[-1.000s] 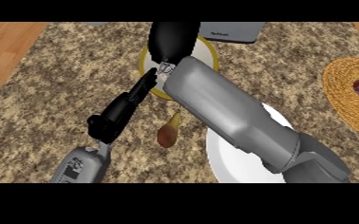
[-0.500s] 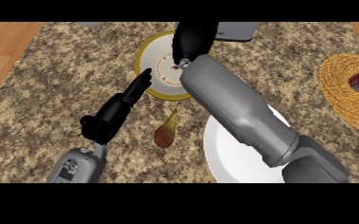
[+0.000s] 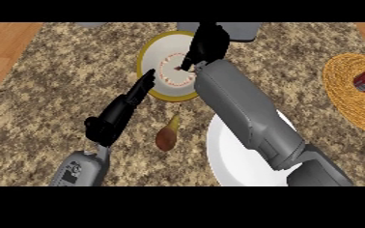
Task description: Pick the cupcake from the plate and place it in the bowl
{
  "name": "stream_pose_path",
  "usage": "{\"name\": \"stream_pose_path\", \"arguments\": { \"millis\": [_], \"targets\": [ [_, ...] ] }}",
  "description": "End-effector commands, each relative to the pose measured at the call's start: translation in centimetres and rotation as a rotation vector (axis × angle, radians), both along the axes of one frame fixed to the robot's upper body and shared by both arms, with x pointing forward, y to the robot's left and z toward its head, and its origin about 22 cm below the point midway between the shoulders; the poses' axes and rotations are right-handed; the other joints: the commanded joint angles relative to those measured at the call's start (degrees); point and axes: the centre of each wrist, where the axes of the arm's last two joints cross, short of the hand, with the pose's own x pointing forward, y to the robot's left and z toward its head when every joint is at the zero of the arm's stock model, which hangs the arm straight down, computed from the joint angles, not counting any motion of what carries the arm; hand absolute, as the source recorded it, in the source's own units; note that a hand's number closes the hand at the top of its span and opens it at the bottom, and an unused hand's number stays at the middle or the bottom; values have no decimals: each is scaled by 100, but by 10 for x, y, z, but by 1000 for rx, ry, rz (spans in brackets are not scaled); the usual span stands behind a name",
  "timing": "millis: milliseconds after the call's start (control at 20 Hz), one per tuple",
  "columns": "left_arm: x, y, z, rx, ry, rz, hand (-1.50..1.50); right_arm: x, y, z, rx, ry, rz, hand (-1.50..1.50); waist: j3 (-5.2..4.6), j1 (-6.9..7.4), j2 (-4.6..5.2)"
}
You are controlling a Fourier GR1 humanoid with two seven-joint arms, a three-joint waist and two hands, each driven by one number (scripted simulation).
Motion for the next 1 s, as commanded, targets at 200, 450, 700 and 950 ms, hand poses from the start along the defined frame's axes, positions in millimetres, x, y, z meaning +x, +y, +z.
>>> {"name": "stream_pose_path", "arguments": {
  "millis": [200, 450, 700, 950],
  "targets": [
    [-2, 10, 5, 18, 18, 26, 0, 9, 10, 29, 171, -256, -92, -150, 0, -164, -72],
    [-7, 22, -2, 9, 27, 49, 0, 9, -2, 11, 314, -376, -216, -150, 2, -349, -108],
    [-12, 37, -2, -8, 35, 100, 0, 1, -15, -9, 404, -409, -259, -150, 2, -579, -178],
    [-16, 35, -1, -10, 49, 128, 0, -15, -41, -22, 459, -478, -285, -150, 2, -788, -252]
  ]
}}
